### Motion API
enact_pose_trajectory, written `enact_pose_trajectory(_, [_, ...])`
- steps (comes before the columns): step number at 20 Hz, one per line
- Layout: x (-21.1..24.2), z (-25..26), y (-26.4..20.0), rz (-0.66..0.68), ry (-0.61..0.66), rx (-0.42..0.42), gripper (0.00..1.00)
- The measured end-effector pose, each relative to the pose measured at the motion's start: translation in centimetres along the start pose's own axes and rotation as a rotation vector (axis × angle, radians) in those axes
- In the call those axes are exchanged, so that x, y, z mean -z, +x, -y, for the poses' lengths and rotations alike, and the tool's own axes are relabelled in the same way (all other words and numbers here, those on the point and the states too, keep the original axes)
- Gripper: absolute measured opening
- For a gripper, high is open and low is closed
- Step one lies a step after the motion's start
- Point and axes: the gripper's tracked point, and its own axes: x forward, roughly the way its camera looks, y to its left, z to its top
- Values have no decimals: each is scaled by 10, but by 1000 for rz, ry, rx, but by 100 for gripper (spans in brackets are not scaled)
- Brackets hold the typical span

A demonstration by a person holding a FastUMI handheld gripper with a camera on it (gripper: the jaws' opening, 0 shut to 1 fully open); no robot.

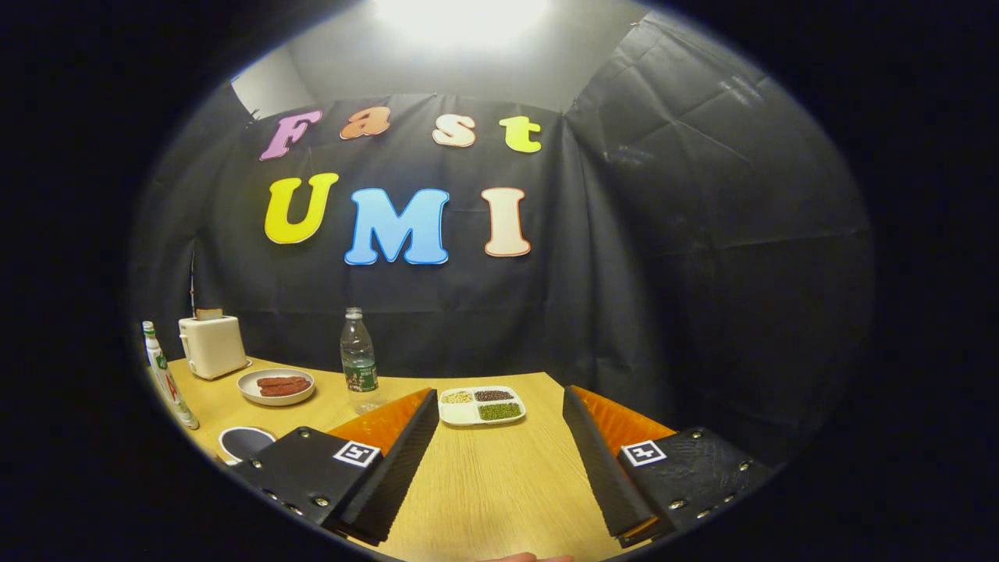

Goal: Take the bottle from table, then pour the juice into the cup, finally place the bottle on the coaster

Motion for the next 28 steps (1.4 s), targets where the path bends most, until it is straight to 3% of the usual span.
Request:
enact_pose_trajectory(5, [-36,-77,-45,34,25,-84,97])
enact_pose_trajectory(10, [-65,-202,-87,111,104,-318,97])
enact_pose_trajectory(20, [-12,-399,-142,16,65,-667,97])
enact_pose_trajectory(28, [45,-470,-134,-82,34,-746,97])
